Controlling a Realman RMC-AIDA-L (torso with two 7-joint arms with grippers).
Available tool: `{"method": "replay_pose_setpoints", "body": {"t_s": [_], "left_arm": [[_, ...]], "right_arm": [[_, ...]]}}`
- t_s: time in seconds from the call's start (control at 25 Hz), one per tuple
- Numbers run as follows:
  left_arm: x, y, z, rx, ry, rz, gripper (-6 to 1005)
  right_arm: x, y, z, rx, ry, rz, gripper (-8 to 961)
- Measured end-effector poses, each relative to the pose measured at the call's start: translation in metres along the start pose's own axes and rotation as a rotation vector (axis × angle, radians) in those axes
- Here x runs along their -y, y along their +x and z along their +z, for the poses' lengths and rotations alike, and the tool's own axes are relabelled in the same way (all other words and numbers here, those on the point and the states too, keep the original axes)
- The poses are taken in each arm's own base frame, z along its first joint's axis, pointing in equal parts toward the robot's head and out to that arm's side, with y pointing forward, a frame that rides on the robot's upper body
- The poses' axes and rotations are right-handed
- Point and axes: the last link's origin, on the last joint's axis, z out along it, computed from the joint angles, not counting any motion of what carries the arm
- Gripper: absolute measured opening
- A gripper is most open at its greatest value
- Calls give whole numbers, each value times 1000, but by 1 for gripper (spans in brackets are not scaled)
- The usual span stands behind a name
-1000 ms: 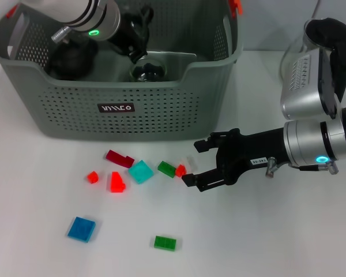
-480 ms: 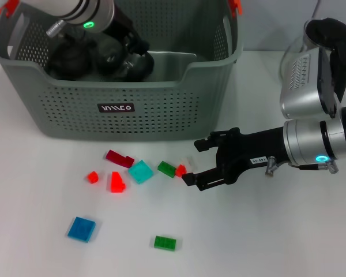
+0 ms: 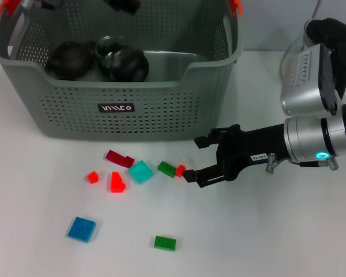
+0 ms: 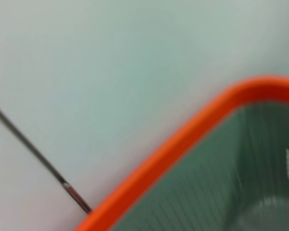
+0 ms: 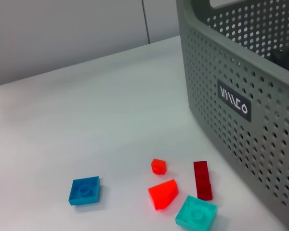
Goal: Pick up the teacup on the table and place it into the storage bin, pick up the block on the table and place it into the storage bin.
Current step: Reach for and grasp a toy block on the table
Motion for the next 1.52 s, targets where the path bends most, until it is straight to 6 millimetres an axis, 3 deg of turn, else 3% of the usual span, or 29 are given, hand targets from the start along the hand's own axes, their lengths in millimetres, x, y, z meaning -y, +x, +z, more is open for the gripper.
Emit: {"method": "replay_pose_setpoints", "body": {"t_s": [0.2,0.44,0.64,0.96,1.52], "left_arm": [[7,4,-21,-79,-51,-133,856],[6,-3,-52,-238,-249,-308,853],[-3,-22,-84,-390,-481,-353,851],[-21,-62,-112,-509,-643,-315,849],[-42,-131,-119,-517,-720,-379,848]], "right_arm": [[0,-2,0,0,-2,-7,923],[1,-2,-1,-2,-2,-18,923],[0,0,-2,-2,-6,-36,922],[-3,2,-10,26,-35,-49,922],[-4,0,-12,34,-48,-64,922]]}}
